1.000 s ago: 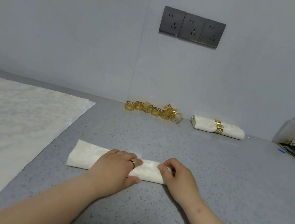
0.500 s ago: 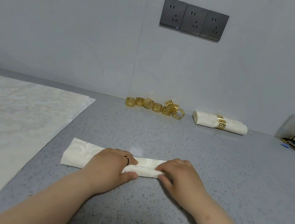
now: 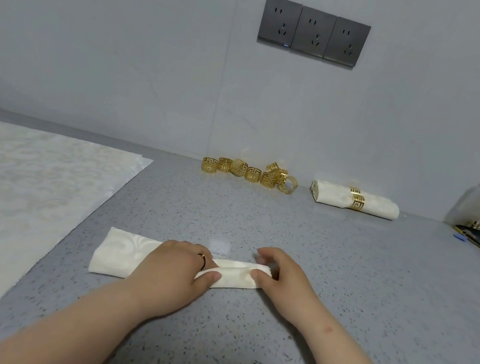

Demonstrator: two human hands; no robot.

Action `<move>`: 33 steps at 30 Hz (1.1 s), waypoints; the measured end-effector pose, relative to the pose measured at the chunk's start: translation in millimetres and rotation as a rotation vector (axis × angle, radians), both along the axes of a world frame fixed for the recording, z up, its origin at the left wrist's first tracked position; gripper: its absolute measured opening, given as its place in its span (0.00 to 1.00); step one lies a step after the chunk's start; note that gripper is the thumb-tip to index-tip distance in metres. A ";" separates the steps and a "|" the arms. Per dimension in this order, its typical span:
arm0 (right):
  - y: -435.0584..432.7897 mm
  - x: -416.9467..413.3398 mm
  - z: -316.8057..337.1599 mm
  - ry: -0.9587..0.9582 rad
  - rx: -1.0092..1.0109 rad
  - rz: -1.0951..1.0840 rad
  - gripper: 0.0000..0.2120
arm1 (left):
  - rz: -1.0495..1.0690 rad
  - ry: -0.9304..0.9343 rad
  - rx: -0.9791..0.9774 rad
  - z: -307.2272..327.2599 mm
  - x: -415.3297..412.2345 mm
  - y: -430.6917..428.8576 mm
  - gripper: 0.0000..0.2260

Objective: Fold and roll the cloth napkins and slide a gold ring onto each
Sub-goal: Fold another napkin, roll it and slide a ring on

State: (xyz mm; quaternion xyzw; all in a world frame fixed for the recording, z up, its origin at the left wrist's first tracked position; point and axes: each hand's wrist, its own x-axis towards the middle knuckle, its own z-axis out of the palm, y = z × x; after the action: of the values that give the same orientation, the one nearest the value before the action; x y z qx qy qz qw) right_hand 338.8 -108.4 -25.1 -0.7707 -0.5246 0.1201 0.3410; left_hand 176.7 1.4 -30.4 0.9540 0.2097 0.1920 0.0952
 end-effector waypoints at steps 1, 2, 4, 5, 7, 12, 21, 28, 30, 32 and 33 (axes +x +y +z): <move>-0.7 -0.1 0.6 -0.042 -0.008 -0.007 0.16 | 0.014 0.003 -0.008 1.3 0.8 -0.4 0.37; -1.9 -1.8 2.3 -0.091 -0.010 -0.007 0.14 | 0.024 0.012 -0.013 2.1 1.2 -0.1 0.39; -3.9 -4.6 3.8 -0.186 0.019 0.008 0.12 | 0.015 0.039 -0.011 5.2 4.3 -0.9 0.40; -4.7 -5.4 3.9 -0.222 0.039 0.020 0.12 | -0.003 0.066 -0.018 7.5 6.9 -1.7 0.37; -6.1 -5.8 3.0 -0.273 0.079 0.038 0.10 | -0.024 0.128 -0.031 14.0 14.9 -5.3 0.28; -4.8 -2.7 -1.9 -0.291 0.160 0.057 0.18 | -0.116 0.199 0.073 17.8 42.2 -8.1 0.21; 5.9 22.5 13.3 -0.141 0.177 -0.025 0.12 | -0.065 -0.015 0.017 2.3 45.5 31.5 0.29; 79.9 127.0 28.1 -0.096 -0.140 -0.286 0.19 | 0.031 -0.128 -0.211 -5.0 43.0 62.3 0.08; 102.7 149.7 24.5 -0.078 -0.160 -0.319 0.21 | 0.022 -0.076 -0.263 -6.4 45.5 65.9 0.07; 129.5 169.7 23.1 -0.052 -0.125 -0.355 0.24 | 0.010 -0.018 -0.297 -13.8 51.1 74.7 0.16; 140.3 178.8 24.0 -0.033 -0.088 -0.382 0.25 | 0.012 -0.031 -0.351 -14.9 53.0 77.6 0.15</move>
State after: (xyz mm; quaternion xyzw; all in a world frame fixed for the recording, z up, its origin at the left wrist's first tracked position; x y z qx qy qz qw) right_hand 517.6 31.9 -1.1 -0.8723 -0.3685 0.0635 0.3150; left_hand 229.7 79.1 -45.4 0.9184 0.2441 0.1675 0.2624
